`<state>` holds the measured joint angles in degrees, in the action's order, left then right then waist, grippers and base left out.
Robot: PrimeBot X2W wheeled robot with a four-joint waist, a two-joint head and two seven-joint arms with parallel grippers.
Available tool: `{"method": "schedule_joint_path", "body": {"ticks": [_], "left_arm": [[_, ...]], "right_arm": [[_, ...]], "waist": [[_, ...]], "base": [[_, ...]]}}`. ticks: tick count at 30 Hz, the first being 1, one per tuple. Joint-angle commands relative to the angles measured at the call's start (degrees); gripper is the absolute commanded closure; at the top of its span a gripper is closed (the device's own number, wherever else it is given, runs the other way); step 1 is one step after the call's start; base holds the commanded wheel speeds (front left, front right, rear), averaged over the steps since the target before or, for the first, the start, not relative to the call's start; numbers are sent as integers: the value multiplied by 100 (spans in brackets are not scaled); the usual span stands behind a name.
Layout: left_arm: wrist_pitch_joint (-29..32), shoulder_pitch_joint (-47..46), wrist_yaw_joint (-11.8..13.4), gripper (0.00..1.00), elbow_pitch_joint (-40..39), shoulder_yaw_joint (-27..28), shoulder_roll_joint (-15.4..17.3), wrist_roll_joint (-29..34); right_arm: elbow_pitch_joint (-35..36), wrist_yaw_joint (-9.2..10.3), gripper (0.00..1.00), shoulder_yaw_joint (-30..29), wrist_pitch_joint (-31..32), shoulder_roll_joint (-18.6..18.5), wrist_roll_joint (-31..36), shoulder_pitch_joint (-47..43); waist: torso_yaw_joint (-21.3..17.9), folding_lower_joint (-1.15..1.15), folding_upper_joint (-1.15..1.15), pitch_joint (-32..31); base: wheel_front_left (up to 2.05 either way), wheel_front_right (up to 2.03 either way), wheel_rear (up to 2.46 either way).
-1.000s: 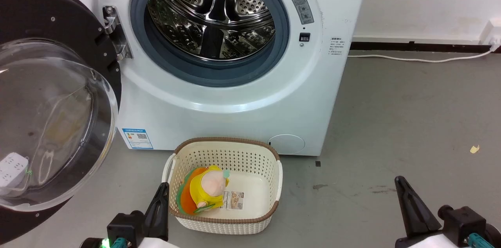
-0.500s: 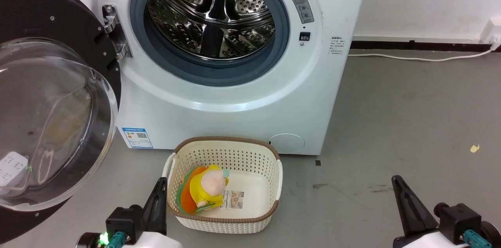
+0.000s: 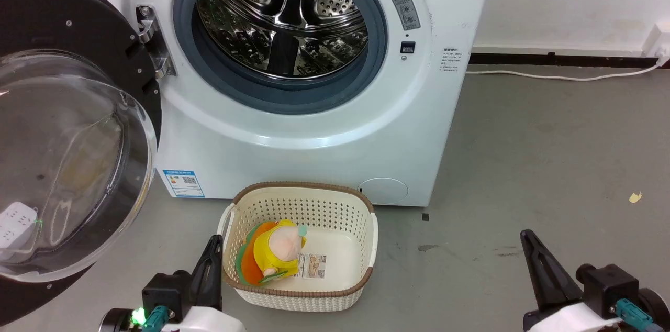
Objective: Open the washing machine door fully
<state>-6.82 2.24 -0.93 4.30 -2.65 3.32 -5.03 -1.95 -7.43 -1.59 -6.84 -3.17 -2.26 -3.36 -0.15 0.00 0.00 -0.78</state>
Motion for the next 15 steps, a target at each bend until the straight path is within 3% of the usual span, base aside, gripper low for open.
{"method": "schedule_joint_path", "body": {"ticks": [1, 15], "left_arm": [[30, -80, 37, 100, -39, 30, 1, 71], [218, -121, 53, 100, -152, 98, -12, 195]], "right_arm": [[37, -3, 100, 8, 30, 16, 43, 87], [82, -4, 100, 51, 219, 20, 96, 159]], "waist": [[1, 0, 0, 2], [5, 0, 0, 24]], "base": [[0, 0, 0], [0, 0, 0]]}}
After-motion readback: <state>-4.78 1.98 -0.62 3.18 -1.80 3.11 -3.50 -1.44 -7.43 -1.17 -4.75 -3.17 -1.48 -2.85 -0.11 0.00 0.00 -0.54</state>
